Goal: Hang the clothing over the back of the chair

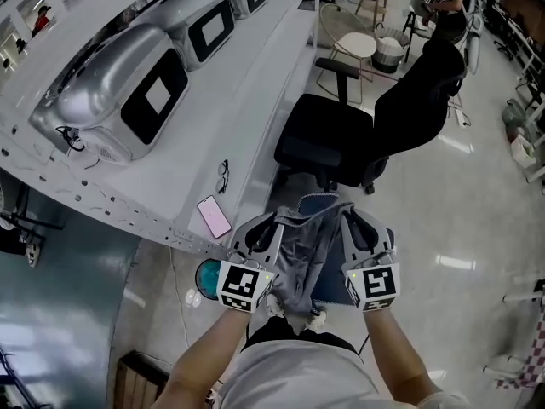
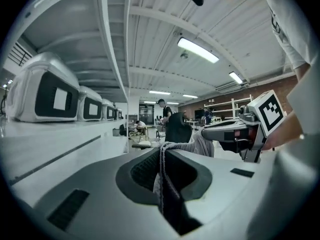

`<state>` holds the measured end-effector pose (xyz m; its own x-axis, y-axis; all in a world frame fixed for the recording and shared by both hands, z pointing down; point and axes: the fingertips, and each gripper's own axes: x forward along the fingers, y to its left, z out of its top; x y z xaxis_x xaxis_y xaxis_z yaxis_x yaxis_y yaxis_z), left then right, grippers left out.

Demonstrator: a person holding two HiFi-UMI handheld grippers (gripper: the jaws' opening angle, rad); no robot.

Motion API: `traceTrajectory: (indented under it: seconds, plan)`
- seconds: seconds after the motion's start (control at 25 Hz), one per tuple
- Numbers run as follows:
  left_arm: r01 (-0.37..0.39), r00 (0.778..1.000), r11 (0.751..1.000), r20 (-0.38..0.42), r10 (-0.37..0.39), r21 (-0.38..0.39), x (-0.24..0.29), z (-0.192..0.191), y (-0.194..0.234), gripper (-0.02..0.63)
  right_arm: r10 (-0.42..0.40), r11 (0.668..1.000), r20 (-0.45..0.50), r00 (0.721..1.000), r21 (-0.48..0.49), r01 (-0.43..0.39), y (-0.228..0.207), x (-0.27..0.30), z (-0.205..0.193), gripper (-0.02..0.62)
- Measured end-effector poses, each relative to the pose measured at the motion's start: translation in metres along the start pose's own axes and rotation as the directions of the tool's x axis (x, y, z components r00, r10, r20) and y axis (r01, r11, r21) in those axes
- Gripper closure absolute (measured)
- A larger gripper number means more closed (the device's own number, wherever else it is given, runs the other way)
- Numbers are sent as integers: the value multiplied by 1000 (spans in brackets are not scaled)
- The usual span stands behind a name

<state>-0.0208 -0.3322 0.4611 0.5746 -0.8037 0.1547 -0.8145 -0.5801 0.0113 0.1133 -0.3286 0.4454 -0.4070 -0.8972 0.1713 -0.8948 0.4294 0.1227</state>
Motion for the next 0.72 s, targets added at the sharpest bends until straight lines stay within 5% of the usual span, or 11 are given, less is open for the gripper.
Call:
traceTrajectory:
  seconds: [0.72]
  plan:
    - [41, 990, 996, -130, -51, -77, 58, -94, 42, 569, -44, 999, -218, 975, -39, 36, 6, 72, -94, 551]
